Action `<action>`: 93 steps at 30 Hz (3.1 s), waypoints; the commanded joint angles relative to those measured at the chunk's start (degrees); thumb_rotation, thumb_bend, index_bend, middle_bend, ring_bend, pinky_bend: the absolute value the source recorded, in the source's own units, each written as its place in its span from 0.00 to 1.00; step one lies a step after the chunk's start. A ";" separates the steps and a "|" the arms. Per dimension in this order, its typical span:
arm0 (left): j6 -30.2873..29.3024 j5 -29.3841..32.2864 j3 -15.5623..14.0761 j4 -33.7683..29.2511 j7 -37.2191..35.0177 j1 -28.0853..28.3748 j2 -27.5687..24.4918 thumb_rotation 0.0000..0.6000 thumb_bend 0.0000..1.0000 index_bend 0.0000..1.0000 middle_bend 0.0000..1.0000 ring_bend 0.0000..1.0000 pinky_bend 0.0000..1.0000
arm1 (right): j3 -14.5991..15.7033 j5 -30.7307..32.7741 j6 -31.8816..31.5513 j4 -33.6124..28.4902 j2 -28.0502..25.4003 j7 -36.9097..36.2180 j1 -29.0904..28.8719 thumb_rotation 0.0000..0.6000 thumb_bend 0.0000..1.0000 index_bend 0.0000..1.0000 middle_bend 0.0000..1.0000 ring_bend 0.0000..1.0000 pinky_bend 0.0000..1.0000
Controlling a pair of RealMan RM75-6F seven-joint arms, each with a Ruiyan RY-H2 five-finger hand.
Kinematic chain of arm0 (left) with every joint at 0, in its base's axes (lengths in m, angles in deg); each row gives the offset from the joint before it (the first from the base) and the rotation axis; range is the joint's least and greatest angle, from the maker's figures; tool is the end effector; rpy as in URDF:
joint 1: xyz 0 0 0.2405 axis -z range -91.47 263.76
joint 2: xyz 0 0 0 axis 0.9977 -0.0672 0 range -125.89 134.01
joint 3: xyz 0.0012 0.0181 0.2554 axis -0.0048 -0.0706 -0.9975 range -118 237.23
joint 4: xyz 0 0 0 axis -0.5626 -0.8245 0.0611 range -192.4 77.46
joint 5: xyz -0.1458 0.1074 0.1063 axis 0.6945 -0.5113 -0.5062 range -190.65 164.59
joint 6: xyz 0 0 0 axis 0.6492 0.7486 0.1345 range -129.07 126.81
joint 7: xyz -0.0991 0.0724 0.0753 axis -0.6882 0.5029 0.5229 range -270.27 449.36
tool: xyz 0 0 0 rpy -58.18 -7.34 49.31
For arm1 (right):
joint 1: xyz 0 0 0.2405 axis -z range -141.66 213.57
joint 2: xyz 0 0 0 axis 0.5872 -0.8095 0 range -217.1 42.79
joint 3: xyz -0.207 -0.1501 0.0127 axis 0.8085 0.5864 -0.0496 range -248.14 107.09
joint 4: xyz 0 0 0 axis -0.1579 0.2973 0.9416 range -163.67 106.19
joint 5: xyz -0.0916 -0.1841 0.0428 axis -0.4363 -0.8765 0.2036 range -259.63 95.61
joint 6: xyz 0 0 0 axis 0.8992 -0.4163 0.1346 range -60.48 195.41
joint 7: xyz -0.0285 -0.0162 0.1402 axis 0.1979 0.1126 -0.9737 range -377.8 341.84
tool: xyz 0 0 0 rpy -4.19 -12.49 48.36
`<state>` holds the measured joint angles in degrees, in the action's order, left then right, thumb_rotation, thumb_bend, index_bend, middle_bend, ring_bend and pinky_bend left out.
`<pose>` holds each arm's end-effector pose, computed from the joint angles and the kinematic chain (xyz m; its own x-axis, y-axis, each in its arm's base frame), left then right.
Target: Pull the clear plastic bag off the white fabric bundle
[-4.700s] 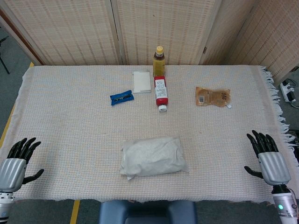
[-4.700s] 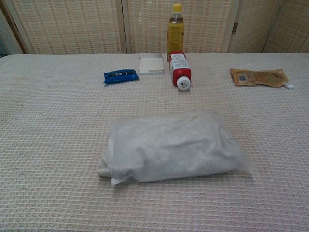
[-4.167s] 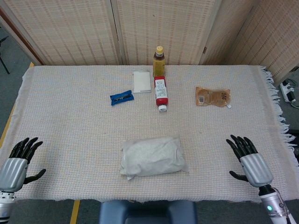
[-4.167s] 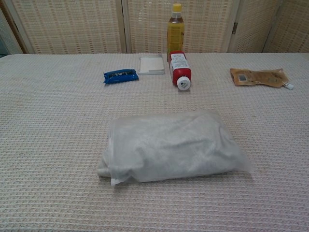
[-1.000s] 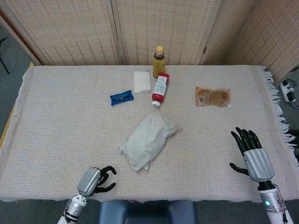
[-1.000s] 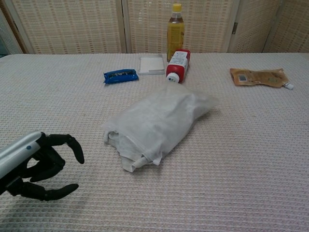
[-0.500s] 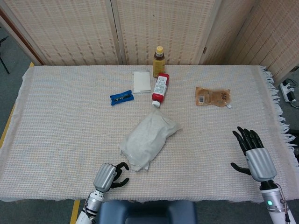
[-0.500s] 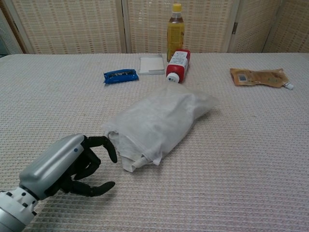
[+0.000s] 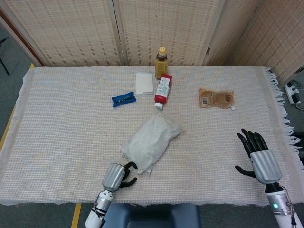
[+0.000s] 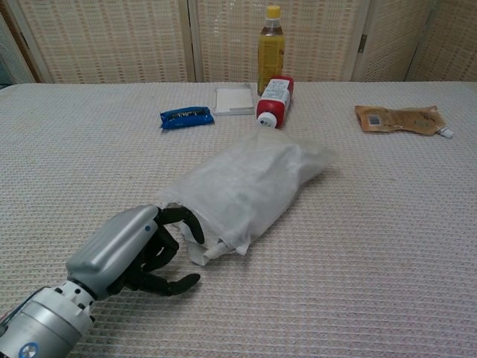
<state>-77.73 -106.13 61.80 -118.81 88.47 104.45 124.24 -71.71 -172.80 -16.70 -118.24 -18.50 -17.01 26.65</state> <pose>-0.1530 0.2065 -0.1265 0.0284 0.2007 0.9793 0.9380 -0.3438 0.0433 -0.2911 -0.1974 0.1272 0.3958 -0.0172 0.9182 -0.9070 -0.1638 0.3879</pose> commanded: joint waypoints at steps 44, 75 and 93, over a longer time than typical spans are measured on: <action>-3.79 0.80 -0.12 7.37 -2.97 3.34 3.88 0.90 0.65 0.80 1.00 1.00 1.00 | -0.48 -0.23 6.28 0.90 2.27 -0.51 -2.98 1.00 0.06 0.00 0.00 0.00 0.00; -8.98 -0.63 -0.31 -1.86 -2.70 2.08 -5.70 0.90 0.66 0.82 1.00 1.00 1.00 | -9.04 7.68 18.08 17.75 29.43 10.78 -18.98 1.00 0.13 0.40 0.00 0.00 0.00; -8.12 0.53 0.73 -0.54 -5.11 2.52 -7.02 0.89 0.65 0.82 1.00 1.00 1.00 | -11.15 7.35 14.11 36.19 40.62 2.88 -23.14 1.00 0.16 0.52 0.03 0.00 0.00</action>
<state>-85.88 -105.63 62.50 -119.42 83.42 106.94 117.21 -82.77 -165.40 -2.27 -83.31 21.24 -13.73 4.01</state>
